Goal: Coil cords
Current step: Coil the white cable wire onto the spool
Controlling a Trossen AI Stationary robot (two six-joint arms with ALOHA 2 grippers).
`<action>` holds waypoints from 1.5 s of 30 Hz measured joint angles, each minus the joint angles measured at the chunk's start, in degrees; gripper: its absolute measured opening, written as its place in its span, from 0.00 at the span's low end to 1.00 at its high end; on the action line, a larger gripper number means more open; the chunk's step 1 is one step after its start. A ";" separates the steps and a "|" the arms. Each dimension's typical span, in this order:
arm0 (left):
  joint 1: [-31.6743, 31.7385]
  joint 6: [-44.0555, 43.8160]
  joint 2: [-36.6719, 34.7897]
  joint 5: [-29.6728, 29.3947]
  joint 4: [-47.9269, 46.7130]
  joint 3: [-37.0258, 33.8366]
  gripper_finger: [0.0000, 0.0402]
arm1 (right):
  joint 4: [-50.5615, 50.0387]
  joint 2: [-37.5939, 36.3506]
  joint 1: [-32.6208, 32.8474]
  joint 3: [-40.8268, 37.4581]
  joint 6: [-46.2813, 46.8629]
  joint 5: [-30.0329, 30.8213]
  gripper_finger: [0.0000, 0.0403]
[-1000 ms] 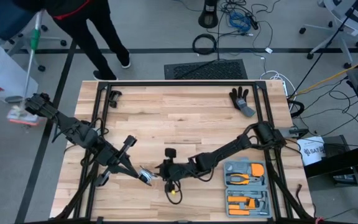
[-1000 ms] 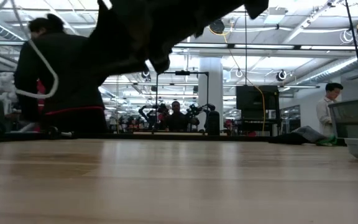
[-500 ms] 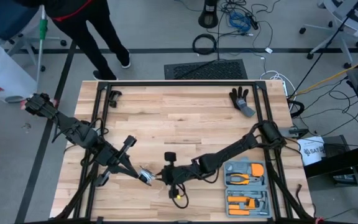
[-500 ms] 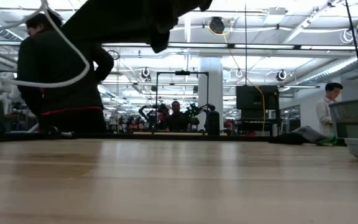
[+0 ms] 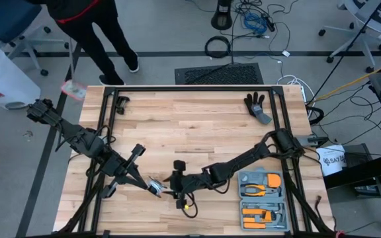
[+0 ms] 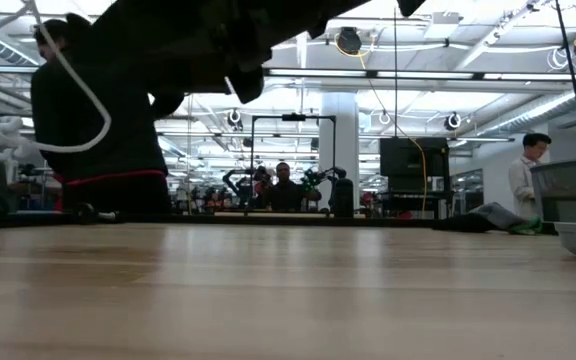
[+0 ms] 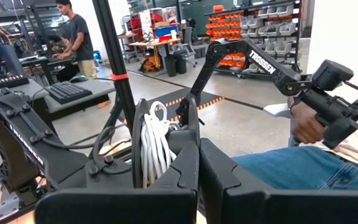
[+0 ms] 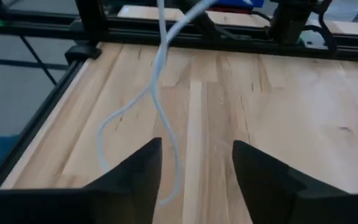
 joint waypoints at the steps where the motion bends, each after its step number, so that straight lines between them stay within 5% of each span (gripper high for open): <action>1: 0.00 0.00 0.02 0.00 0.00 0.00 0.00 | 0.62 0.04 -0.12 0.00 0.17 -0.94 0.47; 23: 0.00 0.02 0.04 0.00 0.09 0.00 0.00 | 3.50 3.51 -1.12 0.00 0.66 2.43 0.47; 26: 0.00 -0.03 0.04 0.00 0.14 0.00 0.00 | 2.69 3.76 -1.19 0.00 2.80 8.56 0.46; 32: -1.15 -0.02 0.04 1.12 0.30 0.00 0.00 | -4.20 3.14 -1.66 0.01 9.42 17.23 0.46; 45: -7.98 -0.04 -4.84 -0.86 3.05 0.00 0.00 | -26.57 -2.36 -2.82 0.02 16.53 14.23 0.46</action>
